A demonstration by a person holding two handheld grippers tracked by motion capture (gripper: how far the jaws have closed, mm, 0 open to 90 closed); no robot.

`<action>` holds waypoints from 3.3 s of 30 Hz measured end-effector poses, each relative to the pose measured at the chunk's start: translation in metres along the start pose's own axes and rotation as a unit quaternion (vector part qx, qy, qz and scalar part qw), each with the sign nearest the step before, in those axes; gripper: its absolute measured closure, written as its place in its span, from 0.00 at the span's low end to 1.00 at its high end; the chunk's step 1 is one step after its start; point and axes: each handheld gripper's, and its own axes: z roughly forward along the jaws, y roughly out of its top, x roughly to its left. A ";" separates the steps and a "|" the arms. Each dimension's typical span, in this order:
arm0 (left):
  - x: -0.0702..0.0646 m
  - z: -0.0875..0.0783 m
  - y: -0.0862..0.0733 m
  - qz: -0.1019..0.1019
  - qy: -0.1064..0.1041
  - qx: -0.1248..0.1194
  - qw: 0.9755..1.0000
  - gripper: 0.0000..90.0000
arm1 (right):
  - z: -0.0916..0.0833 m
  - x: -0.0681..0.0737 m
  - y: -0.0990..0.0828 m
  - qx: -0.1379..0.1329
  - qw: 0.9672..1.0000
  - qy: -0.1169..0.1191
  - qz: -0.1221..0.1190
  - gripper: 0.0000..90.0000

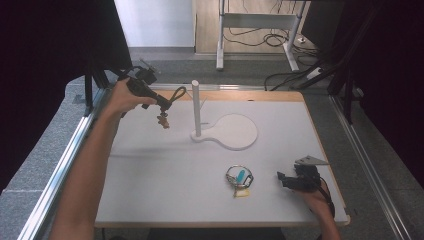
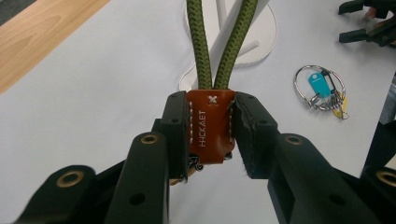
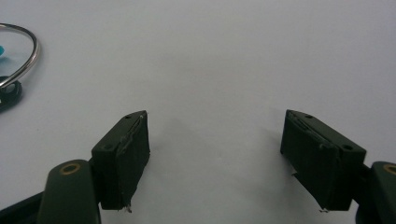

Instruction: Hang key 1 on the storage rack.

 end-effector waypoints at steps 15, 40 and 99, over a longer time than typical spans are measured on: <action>0.013 0.007 0.009 -0.012 -0.014 -0.004 1.000 0.75 | 0.000 0.001 0.000 0.000 1.000 -0.004 -0.003 0.27; 0.004 0.035 0.011 0.006 -0.015 0.025 1.000 0.74 | 0.001 0.001 0.000 0.000 1.000 -0.004 -0.003 0.26; -0.108 0.074 -0.129 0.074 0.031 0.032 0.996 0.56 | 0.002 0.004 0.002 0.006 1.000 -0.008 -0.003 0.24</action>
